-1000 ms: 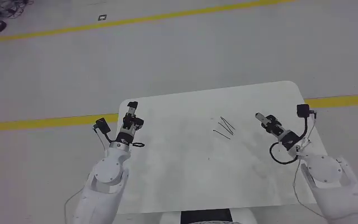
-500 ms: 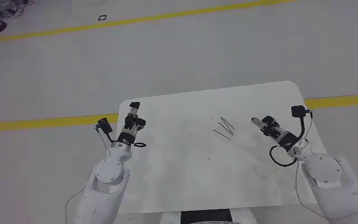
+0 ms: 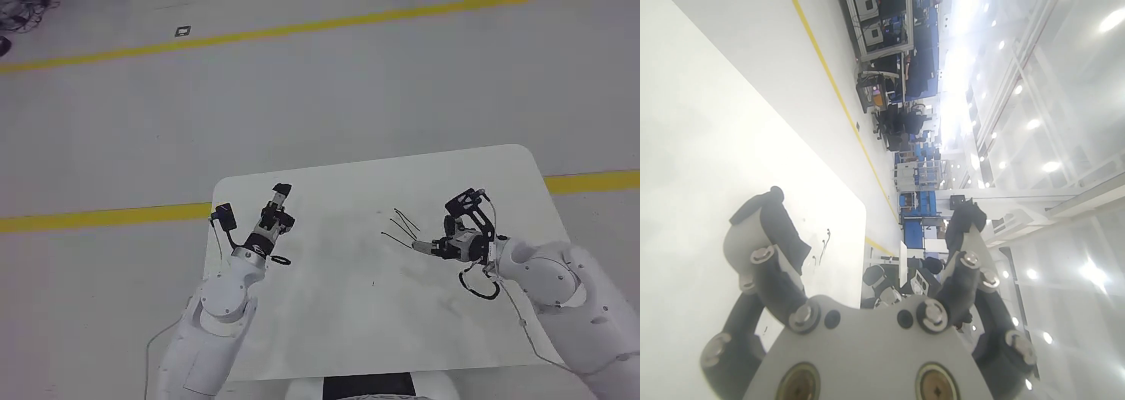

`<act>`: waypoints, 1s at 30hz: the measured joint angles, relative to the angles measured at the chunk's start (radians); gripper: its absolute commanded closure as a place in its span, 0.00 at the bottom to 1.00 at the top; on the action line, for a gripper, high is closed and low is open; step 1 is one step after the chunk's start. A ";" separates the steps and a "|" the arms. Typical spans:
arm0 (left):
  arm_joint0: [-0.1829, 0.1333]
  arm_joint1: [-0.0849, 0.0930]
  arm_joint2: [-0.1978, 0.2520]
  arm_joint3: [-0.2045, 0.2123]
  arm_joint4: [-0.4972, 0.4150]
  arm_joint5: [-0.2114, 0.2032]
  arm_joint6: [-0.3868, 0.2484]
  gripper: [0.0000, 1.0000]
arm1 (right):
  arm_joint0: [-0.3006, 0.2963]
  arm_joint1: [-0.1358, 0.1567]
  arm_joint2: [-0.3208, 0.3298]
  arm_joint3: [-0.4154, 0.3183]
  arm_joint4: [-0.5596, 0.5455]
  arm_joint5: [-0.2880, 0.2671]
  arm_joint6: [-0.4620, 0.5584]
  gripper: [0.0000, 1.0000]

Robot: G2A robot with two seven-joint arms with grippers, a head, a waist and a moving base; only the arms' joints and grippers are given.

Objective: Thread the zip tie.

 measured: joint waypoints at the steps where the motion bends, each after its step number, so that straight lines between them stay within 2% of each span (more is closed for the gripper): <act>1: 0.000 0.000 0.000 0.000 0.000 0.000 0.000 0.00 | -0.001 0.000 0.001 0.000 0.002 0.000 -0.002 0.00; 11: 0.000 0.000 -0.001 -0.001 0.001 0.000 0.001 0.00 | -0.001 0.000 0.002 0.000 0.003 0.000 -0.002 0.00; 13: -0.002 -0.001 0.007 0.000 0.002 0.007 -0.002 0.00 | 0.018 0.002 -0.017 -0.012 -0.019 0.000 0.013 0.00; 18: -0.016 -0.006 0.041 0.000 0.006 0.038 0.002 0.00 | 0.152 0.009 -0.144 0.013 -0.173 0.000 0.073 0.00; 22: -0.016 -0.008 0.049 -0.002 0.001 0.056 0.005 0.00 | 0.292 0.017 -0.290 0.072 -0.260 0.000 0.140 0.00; 24: -0.013 -0.008 0.050 -0.004 0.002 0.061 0.006 0.00 | 0.351 0.020 -0.357 0.101 -0.275 0.000 0.155 0.00; 28: -0.009 -0.008 0.050 -0.009 0.005 0.056 -0.002 0.00 | 0.458 0.028 -0.500 0.150 -0.223 0.000 0.179 0.00; 30: -0.009 -0.008 0.050 -0.009 0.005 0.055 -0.003 0.00 | 0.456 0.029 -0.499 0.150 -0.223 0.000 0.180 0.00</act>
